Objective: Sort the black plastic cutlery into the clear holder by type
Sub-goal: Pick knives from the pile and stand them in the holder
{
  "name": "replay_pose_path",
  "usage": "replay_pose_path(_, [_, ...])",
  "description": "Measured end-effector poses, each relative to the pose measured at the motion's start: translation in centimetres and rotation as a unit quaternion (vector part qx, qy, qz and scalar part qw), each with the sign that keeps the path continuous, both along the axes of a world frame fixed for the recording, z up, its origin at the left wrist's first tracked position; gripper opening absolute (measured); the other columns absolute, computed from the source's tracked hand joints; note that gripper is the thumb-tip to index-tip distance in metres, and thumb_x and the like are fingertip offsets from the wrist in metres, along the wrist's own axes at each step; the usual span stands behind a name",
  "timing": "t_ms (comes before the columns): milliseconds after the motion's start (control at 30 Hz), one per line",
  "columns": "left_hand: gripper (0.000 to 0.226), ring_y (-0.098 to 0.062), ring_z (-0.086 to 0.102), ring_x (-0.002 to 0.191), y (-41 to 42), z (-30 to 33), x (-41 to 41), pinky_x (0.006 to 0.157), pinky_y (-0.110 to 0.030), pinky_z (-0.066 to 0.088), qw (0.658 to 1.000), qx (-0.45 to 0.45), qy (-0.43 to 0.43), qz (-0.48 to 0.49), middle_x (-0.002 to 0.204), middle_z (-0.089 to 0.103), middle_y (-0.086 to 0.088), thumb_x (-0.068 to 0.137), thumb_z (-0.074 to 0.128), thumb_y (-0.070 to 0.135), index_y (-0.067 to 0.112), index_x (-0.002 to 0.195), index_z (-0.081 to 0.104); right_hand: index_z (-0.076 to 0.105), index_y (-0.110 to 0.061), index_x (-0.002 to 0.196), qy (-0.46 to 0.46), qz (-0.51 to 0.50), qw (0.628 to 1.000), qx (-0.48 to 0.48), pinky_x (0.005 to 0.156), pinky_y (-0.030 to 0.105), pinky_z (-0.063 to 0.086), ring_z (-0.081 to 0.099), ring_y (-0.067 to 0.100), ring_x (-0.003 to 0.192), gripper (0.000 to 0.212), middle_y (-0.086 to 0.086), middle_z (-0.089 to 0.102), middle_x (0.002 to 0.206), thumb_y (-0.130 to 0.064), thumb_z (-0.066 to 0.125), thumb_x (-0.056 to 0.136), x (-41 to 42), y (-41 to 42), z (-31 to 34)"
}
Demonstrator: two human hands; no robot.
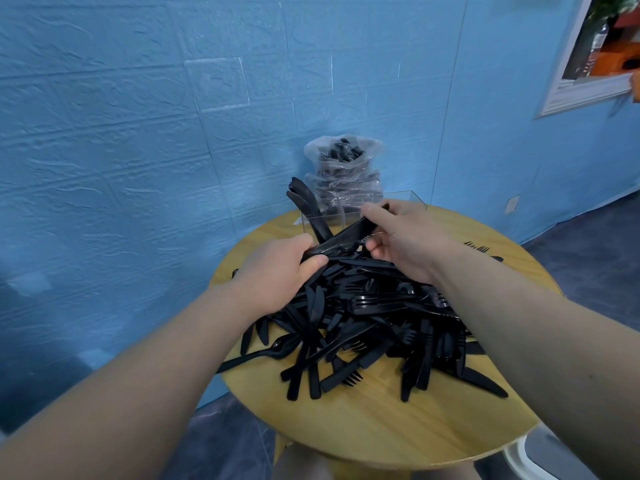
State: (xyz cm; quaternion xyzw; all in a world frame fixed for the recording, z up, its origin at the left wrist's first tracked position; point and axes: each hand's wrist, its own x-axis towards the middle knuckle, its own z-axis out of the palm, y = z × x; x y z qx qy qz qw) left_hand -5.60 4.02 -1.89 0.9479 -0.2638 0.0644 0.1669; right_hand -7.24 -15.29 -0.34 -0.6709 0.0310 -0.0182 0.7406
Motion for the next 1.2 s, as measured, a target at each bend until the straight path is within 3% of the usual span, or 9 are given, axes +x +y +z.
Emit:
replay_pose_path(100, [0.025, -0.008, 0.047, 0.064, -0.2, 0.1, -0.3, 0.056, -0.026, 0.038, 0.999, -0.008, -0.032, -0.009, 0.07, 0.05, 0.01, 0.096, 0.048, 0.042, 0.033, 0.075, 0.038, 0.05, -0.008, 0.087, 0.003, -0.005, 0.999, 0.039, 0.049, 0.02, 0.049, 0.054, 0.012, 0.05, 0.012, 0.011, 0.058, 0.076, -0.014, 0.056, 0.094, 0.2, 0.3, 0.4])
replay_pose_path(200, [0.008, -0.003, 0.053, 0.074, 0.0, 0.2, -0.5, 0.065, -0.024, 0.042, 0.997, -0.078, -0.011, 0.004, 0.079, 0.056, 0.017, 0.094, 0.052, 0.044, 0.036, 0.092, 0.052, 0.05, -0.01, 0.084, -0.009, -0.039, 0.998, 0.04, 0.055, 0.02, 0.053, 0.057, 0.011, 0.055, 0.012, 0.009, 0.059, 0.076, -0.01, 0.056, 0.094, 0.5, 0.1, 0.4])
replay_pose_path(433, [0.021, -0.007, 0.051, 0.073, -1.2, 0.4, -0.6, 0.065, -0.011, 0.035, 0.992, -0.124, -0.01, 0.013, 0.081, 0.059, 0.008, 0.102, 0.035, 0.033, 0.027, 0.102, 0.055, 0.052, -0.015, 0.095, -0.023, -0.021, 0.999, 0.024, 0.061, 0.025, 0.053, 0.06, 0.016, 0.062, 0.003, 0.009, 0.061, 0.078, -0.014, 0.054, 0.095, 0.9, 1.1, 0.0])
replay_pose_path(600, [0.025, -0.014, 0.054, 0.079, -1.6, 0.6, 0.4, 0.064, -0.021, 0.038, 0.994, -0.099, -0.044, 0.01, 0.086, 0.059, 0.003, 0.102, 0.032, 0.033, 0.023, 0.106, 0.055, 0.055, -0.013, 0.089, -0.021, -0.046, 0.994, 0.097, 0.063, 0.023, 0.053, 0.06, 0.015, 0.065, 0.007, 0.007, 0.063, 0.078, -0.017, 0.057, 0.094, 1.5, 1.3, 0.0])
replay_pose_path(733, [0.027, -0.018, 0.054, 0.089, -1.6, 0.4, 2.3, 0.074, -0.033, 0.041, 0.996, -0.08, -0.046, -0.017, 0.096, 0.058, 0.003, 0.102, 0.033, 0.033, 0.024, 0.117, 0.053, 0.053, -0.009, 0.088, -0.037, -0.062, 0.995, 0.066, 0.065, 0.025, 0.054, 0.058, 0.015, 0.063, 0.01, 0.007, 0.061, 0.077, -0.015, 0.055, 0.095, 2.7, 1.5, 0.2])
replay_pose_path(833, [0.041, -0.019, 0.044, 0.114, -0.7, 0.1, 4.8, 0.09, -0.033, 0.037, 0.997, -0.048, -0.06, 0.006, 0.121, 0.051, 0.002, 0.102, 0.031, 0.033, 0.025, 0.14, 0.041, 0.053, -0.01, 0.086, -0.105, -0.121, 0.987, -0.029, 0.073, 0.038, 0.056, 0.06, 0.019, 0.064, 0.011, 0.008, 0.062, 0.076, -0.016, 0.054, 0.095, 5.0, 0.4, 2.1])
replay_pose_path(967, [0.046, -0.024, 0.027, 0.131, 0.8, -1.1, 8.0, 0.105, -0.039, 0.031, 0.995, 0.031, -0.063, 0.069, 0.146, 0.037, 0.003, 0.102, 0.031, 0.03, 0.025, 0.148, 0.032, 0.048, -0.016, 0.085, -0.211, -0.202, 0.917, -0.27, 0.078, 0.047, 0.053, 0.065, 0.027, 0.077, 0.016, 0.01, 0.066, 0.084, -0.029, 0.052, 0.092, 8.4, -0.5, 4.7])
replay_pose_path(1133, [0.044, -0.024, 0.03, 0.128, 0.6, -2.8, 9.8, 0.105, -0.039, 0.033, 0.996, 0.05, -0.068, 0.043, 0.147, 0.039, 0.009, 0.1, 0.037, 0.024, 0.028, 0.144, 0.038, 0.04, -0.014, 0.091, -0.216, -0.054, 0.81, -0.543, 0.06, 0.033, 0.021, 0.044, 0.025, 0.075, 0.019, 0.005, 0.049, 0.08, -0.029, 0.05, 0.096, 11.8, 0.6, 3.6])
replay_pose_path(1200, [0.044, -0.021, 0.03, 0.126, 0.6, -3.1, 10.2, 0.104, -0.034, 0.03, 0.996, 0.034, -0.073, 0.041, 0.147, 0.039, 0.014, 0.1, 0.037, 0.023, 0.029, 0.143, 0.039, 0.041, -0.014, 0.089, -0.21, 0.012, 0.777, -0.593, 0.061, 0.032, 0.02, 0.046, 0.025, 0.078, 0.02, 0.003, 0.048, 0.081, -0.028, 0.053, 0.095, 13.0, 1.1, 2.4])
